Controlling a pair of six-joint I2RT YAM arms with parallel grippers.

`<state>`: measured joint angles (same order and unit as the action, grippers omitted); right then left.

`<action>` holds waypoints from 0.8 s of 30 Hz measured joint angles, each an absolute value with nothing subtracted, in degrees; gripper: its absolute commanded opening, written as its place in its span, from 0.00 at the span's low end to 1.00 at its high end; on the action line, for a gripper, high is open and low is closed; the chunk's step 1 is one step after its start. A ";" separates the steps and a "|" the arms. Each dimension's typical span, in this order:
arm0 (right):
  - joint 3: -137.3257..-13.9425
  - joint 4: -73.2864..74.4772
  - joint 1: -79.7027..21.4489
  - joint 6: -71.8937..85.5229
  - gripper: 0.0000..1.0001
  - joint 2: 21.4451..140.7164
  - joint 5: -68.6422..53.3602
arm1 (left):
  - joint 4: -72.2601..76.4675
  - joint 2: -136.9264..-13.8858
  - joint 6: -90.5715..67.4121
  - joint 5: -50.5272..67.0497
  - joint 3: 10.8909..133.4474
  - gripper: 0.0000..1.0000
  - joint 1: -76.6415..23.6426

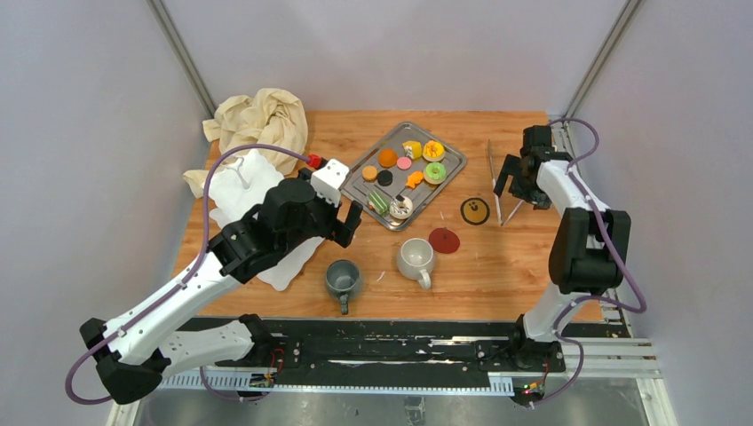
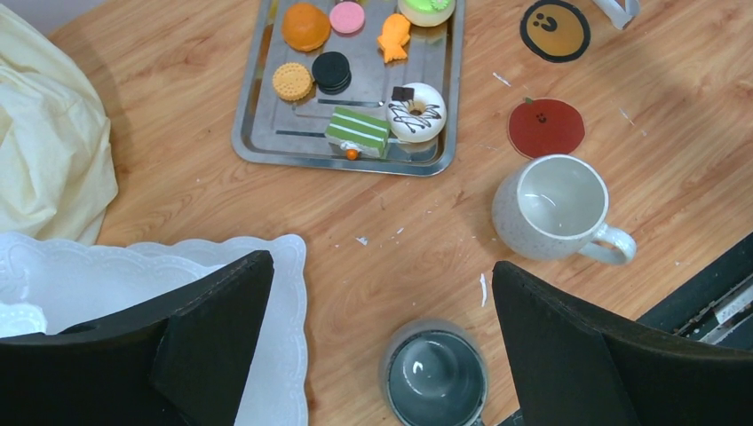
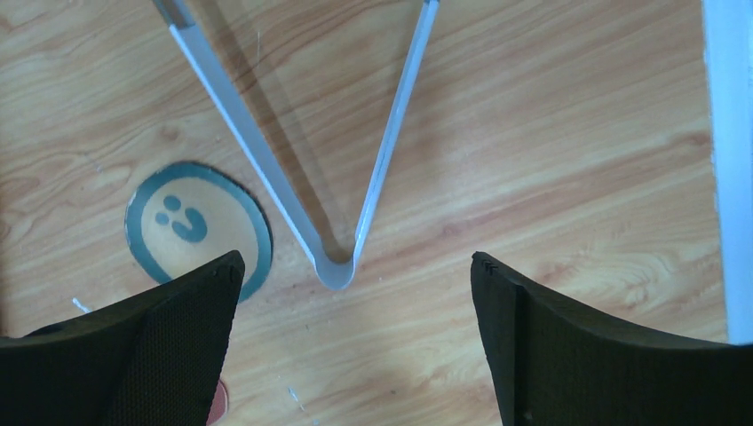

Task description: Serve the afternoon tea

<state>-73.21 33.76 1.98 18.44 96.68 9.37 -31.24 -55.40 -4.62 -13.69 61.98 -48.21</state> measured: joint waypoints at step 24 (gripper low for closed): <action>-81.17 33.23 4.71 18.63 0.97 112.55 2.76 | -30.85 -58.39 -3.14 -15.46 61.95 0.98 -48.21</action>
